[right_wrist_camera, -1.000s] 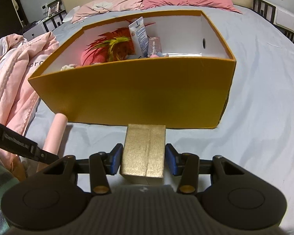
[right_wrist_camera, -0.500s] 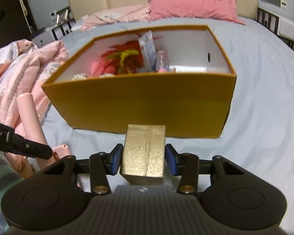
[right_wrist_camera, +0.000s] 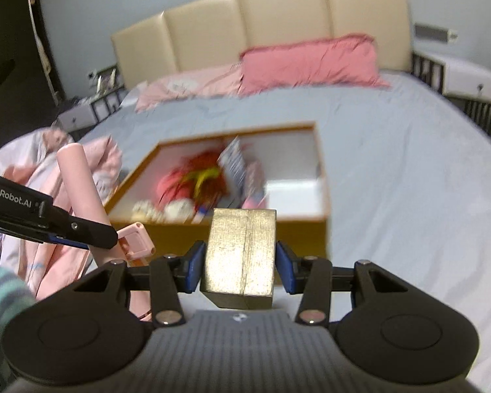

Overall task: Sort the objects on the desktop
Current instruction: 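Lift the pink cylinder and gold box and carry both over the box, then lower the pink cylinder into the box with the left gripper while the right holds the gold box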

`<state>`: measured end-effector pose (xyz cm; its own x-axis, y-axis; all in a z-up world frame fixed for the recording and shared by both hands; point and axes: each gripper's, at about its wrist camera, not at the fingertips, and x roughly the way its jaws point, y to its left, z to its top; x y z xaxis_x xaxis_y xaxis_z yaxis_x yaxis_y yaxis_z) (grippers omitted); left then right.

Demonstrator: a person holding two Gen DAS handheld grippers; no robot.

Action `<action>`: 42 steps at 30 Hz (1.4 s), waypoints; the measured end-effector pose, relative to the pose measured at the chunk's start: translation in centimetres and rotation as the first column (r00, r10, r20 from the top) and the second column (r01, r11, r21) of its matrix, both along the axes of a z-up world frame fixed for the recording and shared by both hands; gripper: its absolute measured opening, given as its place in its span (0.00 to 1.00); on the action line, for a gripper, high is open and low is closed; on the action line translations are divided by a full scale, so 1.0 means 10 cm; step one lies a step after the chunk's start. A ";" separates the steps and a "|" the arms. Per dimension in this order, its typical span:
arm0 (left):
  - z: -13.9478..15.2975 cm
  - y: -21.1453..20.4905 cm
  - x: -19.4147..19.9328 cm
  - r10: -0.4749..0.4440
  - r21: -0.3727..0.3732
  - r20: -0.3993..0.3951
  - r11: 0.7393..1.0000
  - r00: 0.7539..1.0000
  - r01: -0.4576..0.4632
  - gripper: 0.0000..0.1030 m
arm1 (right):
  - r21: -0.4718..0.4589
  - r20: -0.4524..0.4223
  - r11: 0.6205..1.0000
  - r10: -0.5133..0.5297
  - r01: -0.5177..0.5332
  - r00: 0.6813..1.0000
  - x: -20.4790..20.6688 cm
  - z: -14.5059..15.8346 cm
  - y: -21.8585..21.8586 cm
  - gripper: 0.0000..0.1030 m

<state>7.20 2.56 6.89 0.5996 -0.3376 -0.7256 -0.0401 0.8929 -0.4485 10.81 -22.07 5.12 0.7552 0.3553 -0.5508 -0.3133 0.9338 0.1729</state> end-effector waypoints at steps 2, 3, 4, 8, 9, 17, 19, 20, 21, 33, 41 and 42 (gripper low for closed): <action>0.13 -0.09 0.13 -0.020 0.004 0.036 1.000 0.999 0.020 0.29 | 0.001 0.037 0.999 -0.038 0.038 0.999 0.04 0.14 -0.09 0.47; 0.18 -0.13 0.18 -0.029 0.003 0.052 1.000 0.998 0.029 0.29 | -0.001 0.061 0.998 -0.061 0.061 0.996 0.07 0.20 -0.12 0.47; 0.23 -0.17 0.25 -0.039 0.001 0.068 0.999 0.997 0.039 0.29 | -0.005 0.083 0.997 -0.082 0.082 0.993 0.10 0.24 -0.15 0.47; 0.35 -0.28 0.59 -0.069 -0.021 0.103 0.997 0.992 0.072 0.29 | 0.011 0.129 0.987 -0.157 0.157 0.979 0.28 0.35 -0.25 0.47; 0.36 -0.29 0.68 -0.068 -0.027 0.104 0.997 0.992 0.072 0.29 | 0.029 0.128 0.986 -0.166 0.164 0.978 0.35 0.36 -0.27 0.47; 0.08 -0.32 1.37 -0.079 -0.064 0.056 0.995 0.995 0.083 0.29 | 0.056 0.151 0.985 -0.171 0.164 0.974 0.80 0.36 -0.26 0.47; -0.07 -0.35 1.54 -0.102 -0.071 0.015 0.992 0.995 0.103 0.29 | 0.047 0.146 0.985 -0.173 0.168 0.974 0.90 0.31 -0.25 0.47; -0.15 -0.37 1.62 -0.120 -0.064 -0.007 0.991 0.993 0.120 0.29 | 0.044 0.141 0.985 -0.171 0.167 0.975 0.93 0.28 -0.26 0.47; -0.24 -0.41 1.71 -0.139 -0.052 -0.035 0.989 0.990 0.137 0.29 | 0.041 0.133 0.985 -0.172 0.168 0.976 0.98 0.25 -0.26 0.47; -0.98 -0.78 2.16 -0.277 0.020 -0.222 0.957 0.935 0.289 0.29 | -0.003 0.067 0.981 -0.192 0.192 0.979 1.26 -0.02 -0.35 0.47; -1.25 -0.75 2.29 -0.259 -0.012 -0.271 0.964 0.927 0.266 0.29 | -0.025 0.045 0.983 -0.180 0.181 0.983 1.27 -0.09 -0.31 0.47; -1.27 -0.76 2.28 -0.258 -0.010 -0.274 0.964 0.927 0.265 0.29 | -0.030 0.043 0.983 -0.177 0.179 0.983 1.28 -0.10 -0.30 0.47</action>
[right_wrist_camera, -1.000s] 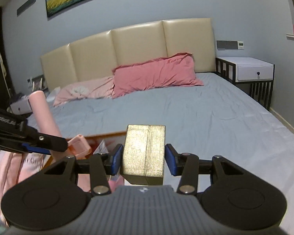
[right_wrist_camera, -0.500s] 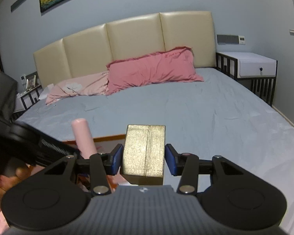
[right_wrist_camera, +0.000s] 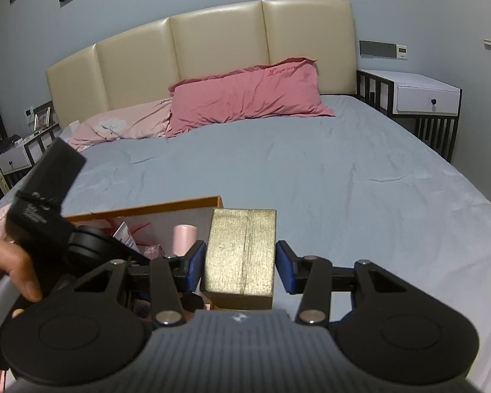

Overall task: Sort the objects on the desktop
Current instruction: 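Lower the pink cylinder into the box with the left gripper while the right holds the gold box, then lower the gold box into the box and open the right gripper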

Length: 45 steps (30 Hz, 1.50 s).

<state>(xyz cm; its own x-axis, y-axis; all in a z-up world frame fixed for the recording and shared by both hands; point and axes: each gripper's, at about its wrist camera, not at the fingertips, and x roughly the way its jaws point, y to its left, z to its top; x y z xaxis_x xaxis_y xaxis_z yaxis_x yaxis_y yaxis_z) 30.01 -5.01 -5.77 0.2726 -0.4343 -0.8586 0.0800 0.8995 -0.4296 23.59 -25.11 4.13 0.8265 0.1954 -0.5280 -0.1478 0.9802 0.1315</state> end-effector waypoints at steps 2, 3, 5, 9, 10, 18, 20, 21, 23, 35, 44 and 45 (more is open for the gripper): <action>-0.02 -0.01 -0.01 0.005 -0.001 -0.001 1.000 1.000 -0.005 0.29 | -0.011 -0.002 1.000 0.005 -0.005 1.000 0.00 -0.01 0.02 0.47; -0.01 0.01 0.02 0.009 -0.007 -0.004 1.000 1.000 -0.009 0.29 | -0.017 -0.002 1.000 0.008 -0.009 1.000 -0.01 0.00 0.03 0.47; -0.01 0.08 0.02 0.016 -0.023 -0.002 1.000 1.000 -0.016 0.31 | -0.032 -0.001 0.999 0.015 -0.015 1.000 -0.01 0.00 0.05 0.47; 0.07 0.14 -0.01 0.029 -0.012 0.017 1.000 0.999 -0.029 0.31 | -0.037 0.007 0.999 0.026 -0.026 1.000 -0.01 0.04 0.07 0.47; 0.11 0.17 -0.04 0.029 -0.011 0.028 1.000 0.999 -0.029 0.31 | -0.037 0.012 0.999 0.027 -0.027 1.000 -0.02 0.06 0.08 0.47; 0.47 0.40 -0.43 0.021 0.035 0.132 0.999 0.991 -0.026 0.31 | -0.012 -0.020 0.991 0.132 -0.132 0.991 -0.07 0.16 0.33 0.47; 0.50 0.39 -0.47 0.015 0.036 0.146 0.999 0.989 -0.021 0.31 | -0.034 -0.069 0.987 0.155 -0.157 0.986 -0.04 0.12 0.43 0.46; 0.52 0.43 -0.52 0.025 0.039 0.154 0.999 0.988 -0.031 0.31 | -0.050 -0.089 0.984 0.167 -0.172 0.982 -0.02 0.10 0.47 0.47; 0.54 0.47 -0.60 0.048 0.045 0.167 0.997 0.985 -0.056 0.31 | -0.079 -0.120 0.975 0.200 -0.210 0.973 0.00 0.06 0.54 0.47; 0.62 1.02 -0.95 0.188 -0.050 0.209 0.982 0.960 -0.181 0.31 | -0.342 -0.278 0.898 0.185 -0.277 0.943 0.22 -0.29 1.09 0.47; 0.62 1.19 -1.02 0.217 -0.100 0.201 0.975 0.955 -0.200 0.31 | -0.108 -0.350 0.983 0.100 -0.146 0.932 0.42 -0.33 1.00 0.47; 0.62 1.20 -1.03 0.218 -0.102 0.202 0.974 0.955 -0.201 0.31 | -0.080 -0.358 0.989 0.087 -0.123 0.930 0.44 -0.34 0.97 0.47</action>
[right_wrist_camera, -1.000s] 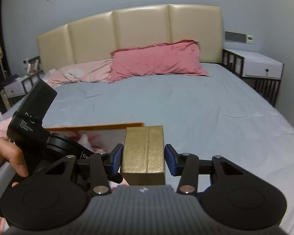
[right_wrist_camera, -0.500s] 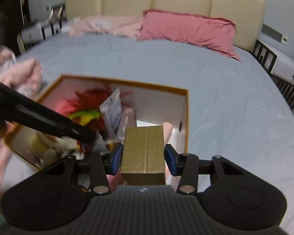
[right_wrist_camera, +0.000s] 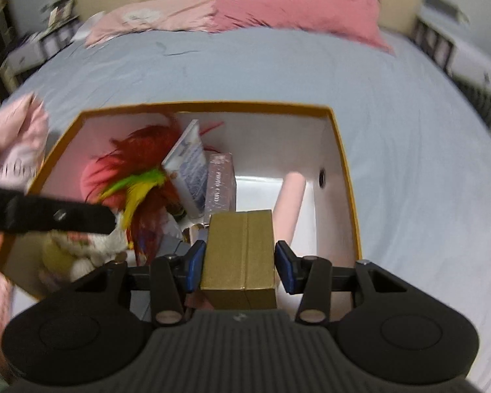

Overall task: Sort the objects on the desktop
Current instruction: 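Lower the gold box into the box and open the right gripper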

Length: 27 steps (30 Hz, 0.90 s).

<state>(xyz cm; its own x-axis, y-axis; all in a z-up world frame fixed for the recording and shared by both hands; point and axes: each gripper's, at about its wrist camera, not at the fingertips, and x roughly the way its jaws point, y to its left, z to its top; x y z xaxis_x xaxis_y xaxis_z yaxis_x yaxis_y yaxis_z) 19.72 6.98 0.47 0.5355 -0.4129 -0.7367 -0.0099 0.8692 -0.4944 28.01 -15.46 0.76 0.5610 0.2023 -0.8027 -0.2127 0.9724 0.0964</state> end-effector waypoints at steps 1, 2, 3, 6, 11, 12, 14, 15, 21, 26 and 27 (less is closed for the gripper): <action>0.00 0.00 0.00 0.001 -0.002 0.000 1.000 1.000 -0.001 0.31 | 0.018 -0.006 1.000 -0.015 0.016 1.000 0.01 0.01 -0.02 0.47; 0.00 0.01 0.00 0.001 -0.004 -0.001 1.000 1.000 -0.001 0.31 | 0.032 -0.016 0.999 -0.029 0.030 0.999 0.01 0.01 -0.03 0.47; 0.00 0.01 0.00 0.001 -0.006 -0.002 1.000 1.000 -0.001 0.31 | 0.050 -0.029 0.998 -0.047 0.048 0.998 0.02 0.02 -0.05 0.47; -0.02 -0.03 0.01 -0.010 -0.009 -0.005 1.000 1.000 0.010 0.31 | 0.073 -0.055 0.994 -0.074 0.078 0.996 0.03 0.02 -0.06 0.47; -0.08 -0.09 0.02 -0.029 0.000 -0.023 1.000 0.999 0.029 0.31 | 0.089 -0.114 0.991 -0.092 0.102 0.989 -0.01 0.04 -0.13 0.47; -0.10 -0.11 0.02 -0.032 0.001 -0.027 0.999 0.999 0.032 0.31 | 0.097 -0.125 0.990 -0.091 0.104 0.988 -0.01 0.04 -0.16 0.47; -0.12 -0.13 0.02 -0.038 0.002 -0.033 0.999 0.999 0.039 0.31 | 0.111 -0.139 0.990 -0.076 0.092 0.987 0.00 0.05 -0.20 0.47; -0.12 -0.14 0.02 -0.041 0.001 -0.036 0.999 0.999 0.041 0.31 | 0.119 -0.150 0.989 -0.065 0.083 0.987 0.01 0.05 -0.21 0.47; -0.14 -0.15 0.01 -0.040 0.007 -0.042 0.999 0.998 0.040 0.31 | -0.118 -0.132 0.989 0.078 -0.094 0.988 0.06 0.08 0.10 0.46; -0.15 -0.14 0.01 -0.034 0.011 -0.047 0.999 0.998 0.034 0.31 | -0.270 -0.113 0.934 0.210 -0.233 0.971 -0.04 0.05 0.37 0.46; -0.15 -0.15 0.00 -0.035 0.011 -0.047 0.999 0.998 0.036 0.31 | -0.247 -0.117 0.939 0.215 -0.238 0.970 -0.05 0.05 0.38 0.46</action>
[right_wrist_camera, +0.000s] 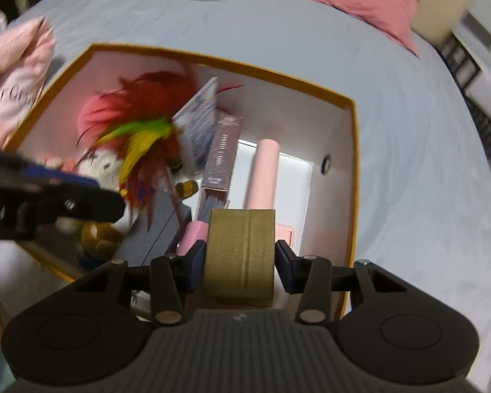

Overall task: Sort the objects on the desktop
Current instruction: 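Lower the gold box into the box and open the right gripper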

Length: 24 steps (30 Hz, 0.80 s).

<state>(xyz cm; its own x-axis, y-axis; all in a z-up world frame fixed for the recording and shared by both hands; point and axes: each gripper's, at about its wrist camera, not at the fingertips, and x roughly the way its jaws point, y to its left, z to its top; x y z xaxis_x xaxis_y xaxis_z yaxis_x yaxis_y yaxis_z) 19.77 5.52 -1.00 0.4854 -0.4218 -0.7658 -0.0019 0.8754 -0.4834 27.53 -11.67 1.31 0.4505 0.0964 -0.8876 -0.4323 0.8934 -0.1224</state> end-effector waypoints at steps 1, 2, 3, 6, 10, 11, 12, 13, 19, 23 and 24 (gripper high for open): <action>0.00 0.00 0.00 -0.002 0.001 0.000 1.000 1.000 0.002 0.31 | 0.027 -0.013 1.000 -0.012 0.013 1.000 0.01 0.01 -0.01 0.46; 0.00 0.00 0.00 -0.002 0.001 -0.001 1.000 1.000 0.002 0.31 | 0.043 -0.018 0.999 -0.031 0.032 0.999 0.01 0.01 -0.03 0.46; 0.00 0.00 0.00 -0.002 0.000 -0.001 1.000 1.000 0.002 0.31 | 0.071 -0.024 0.996 -0.050 0.052 0.998 0.02 0.03 -0.07 0.46; 0.01 -0.01 -0.01 0.001 -0.001 0.000 1.000 1.000 -0.001 0.31 | 0.172 -0.080 0.975 -0.131 0.143 0.988 0.05 0.07 -0.25 0.46; 0.00 -0.01 0.00 -0.001 0.000 -0.003 1.000 1.000 0.001 0.31 | 0.308 -0.211 0.906 -0.231 0.289 0.950 0.19 0.07 -0.54 0.46; 0.00 -0.02 0.00 -0.003 0.002 -0.004 1.000 1.000 0.003 0.31 | 0.321 -0.234 0.896 -0.240 0.308 0.942 0.21 0.07 -0.58 0.46; -0.01 -0.03 0.00 -0.006 0.003 -0.005 1.000 1.000 0.006 0.31 | 0.326 -0.253 0.891 -0.240 0.316 0.937 0.23 0.06 -0.59 0.46; -0.01 -0.03 0.00 -0.007 0.005 -0.006 1.000 1.000 0.007 0.31 | 0.326 -0.272 0.890 -0.234 0.319 0.933 0.25 0.05 -0.60 0.46; -0.02 -0.05 0.00 -0.008 0.012 -0.010 1.000 1.000 0.008 0.31 | 0.203 -0.282 0.951 -0.171 0.233 0.944 0.25 0.02 -0.41 0.46; -0.02 -0.03 -0.01 -0.005 0.012 -0.007 1.000 1.000 0.005 0.31 | 0.037 -0.239 0.996 -0.068 0.079 0.969 0.13 -0.04 -0.14 0.45; -0.02 -0.03 -0.01 -0.003 0.011 -0.007 1.000 1.000 0.003 0.31 | 0.010 -0.239 0.999 -0.035 0.039 0.970 0.12 -0.06 -0.10 0.45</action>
<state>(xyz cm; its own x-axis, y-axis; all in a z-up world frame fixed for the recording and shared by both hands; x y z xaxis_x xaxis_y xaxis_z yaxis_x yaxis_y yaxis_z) 19.71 5.25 -1.19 0.4791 -0.4146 -0.7737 -0.0021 0.8808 -0.4734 28.69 -12.71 0.73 0.2295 0.0973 -0.9684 -0.4140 0.9102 -0.0067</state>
